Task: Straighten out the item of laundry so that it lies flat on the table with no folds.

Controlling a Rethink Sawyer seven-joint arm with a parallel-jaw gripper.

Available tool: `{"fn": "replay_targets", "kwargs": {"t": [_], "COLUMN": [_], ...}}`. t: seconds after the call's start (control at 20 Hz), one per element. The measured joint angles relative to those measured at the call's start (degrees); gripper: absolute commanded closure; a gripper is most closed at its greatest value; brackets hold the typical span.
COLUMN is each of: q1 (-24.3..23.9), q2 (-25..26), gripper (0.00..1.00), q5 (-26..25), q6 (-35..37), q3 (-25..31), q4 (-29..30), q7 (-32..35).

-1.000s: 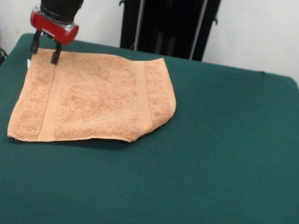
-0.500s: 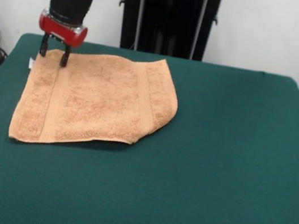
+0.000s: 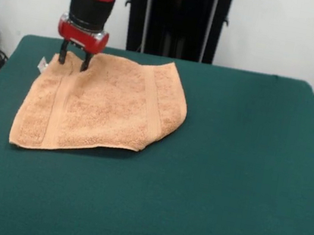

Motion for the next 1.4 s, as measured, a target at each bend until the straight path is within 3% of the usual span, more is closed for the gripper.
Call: {"fn": "replay_targets", "kwargs": {"t": [0.6,0.95,1.4], "q1": [4.57,4.87,4.87], "q2": [-5.24,-7.96,-7.08], "gripper": [0.0,0.0,0.0], "q5": [6.0,6.93,6.93], "q6": [1.59,3.6,3.61], "q3": [0.1,0.25,0.3], "q4": [5.26,7.01,7.28], "q7": [0.0,0.0,0.0]}}
